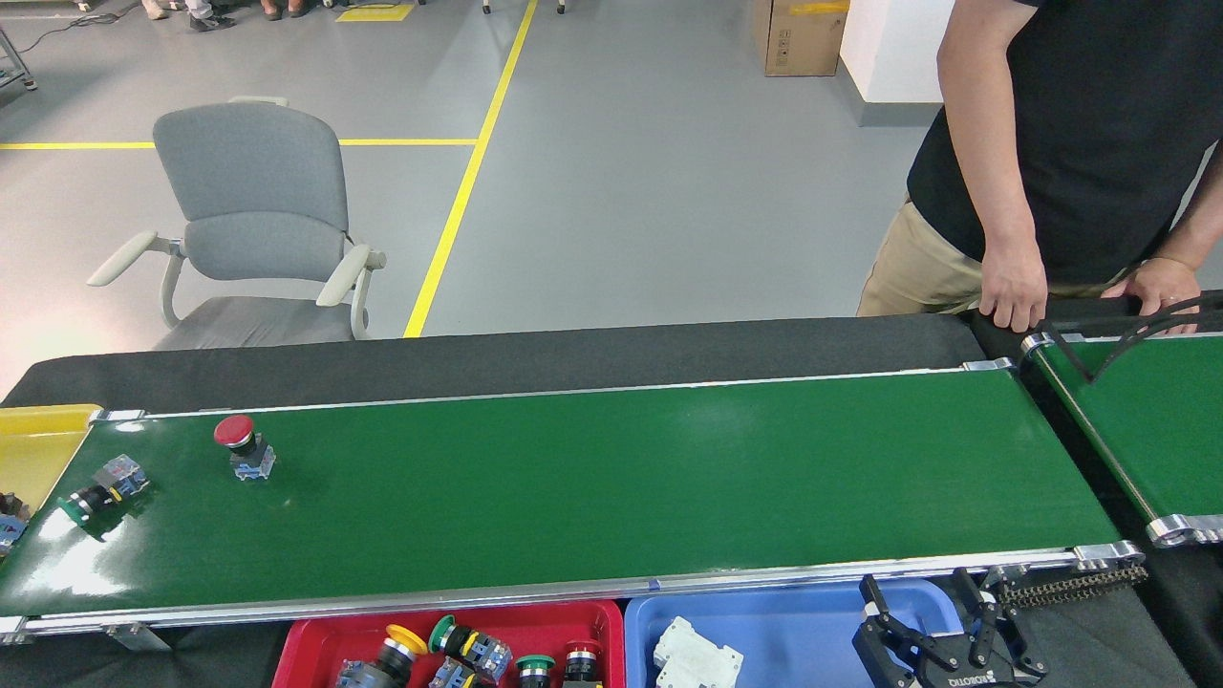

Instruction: Pick switch part from conveyor to tray

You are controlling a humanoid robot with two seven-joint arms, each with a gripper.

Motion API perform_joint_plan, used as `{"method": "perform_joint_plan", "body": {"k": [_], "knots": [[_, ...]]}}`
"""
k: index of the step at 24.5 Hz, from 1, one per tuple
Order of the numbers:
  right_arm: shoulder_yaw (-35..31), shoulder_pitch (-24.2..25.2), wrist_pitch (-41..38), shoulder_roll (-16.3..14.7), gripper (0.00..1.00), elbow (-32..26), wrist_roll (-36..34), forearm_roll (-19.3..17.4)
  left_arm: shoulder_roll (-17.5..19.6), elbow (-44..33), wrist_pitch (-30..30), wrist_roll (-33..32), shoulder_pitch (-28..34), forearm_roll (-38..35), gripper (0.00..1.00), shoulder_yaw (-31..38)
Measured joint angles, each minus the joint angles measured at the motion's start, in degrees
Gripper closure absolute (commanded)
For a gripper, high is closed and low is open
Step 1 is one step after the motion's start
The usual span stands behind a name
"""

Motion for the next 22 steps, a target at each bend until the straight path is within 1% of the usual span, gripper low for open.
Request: {"method": "perform_joint_plan", "body": {"k": [2,6,8,10,12,14,16,19,22], "knots": [[-0.03,0.00,0.00,0.00,0.01,0.00,0.00,0.00,-0.34,-0.05,-0.20,0.12,0.00,0.00,0.01,2.67],[-0.03,-0.04,0.00,0.00,0.01,-0.02,0.00,-0.05,-2.55,-0.06,0.27,0.25,-0.69,0.04,0.01,11.08],[-0.03,-0.04,0.00,0.00,0.01,-0.03,0.01,-0.08,-2.80,-0.05,0.48,0.28,-0.90,0.30,0.01,15.31],[-0.03,-0.07,0.00,0.00,0.01,-0.02,0.00,-0.09,-2.69,0.27,2.59,0.28,-2.71,0.27,0.01,18.92],[-0.03,-0.24,0.00,0.00,0.01,-0.03,0.01,-0.16,-1.64,2.10,5.55,0.31,-6.16,0.11,0.01,20.20],[-0.04,-0.33,0.00,0.00,0.01,-0.03,0.03,-0.17,1.18,5.50,7.51,0.49,-9.79,0.09,0.01,20.32],[-0.04,-0.33,0.00,0.00,0.01,-0.03,0.03,-0.17,3.21,8.44,8.38,0.42,-12.15,0.09,0.01,20.35],[-0.04,-0.42,0.00,0.00,0.01,-0.03,0.03,-0.17,3.69,12.28,8.86,-0.13,-15.90,0.09,0.01,20.32],[-0.04,-0.66,0.00,0.00,0.01,-0.04,0.04,-0.17,6.07,19.56,8.97,-2.51,-23.10,0.09,0.01,20.30]]}}
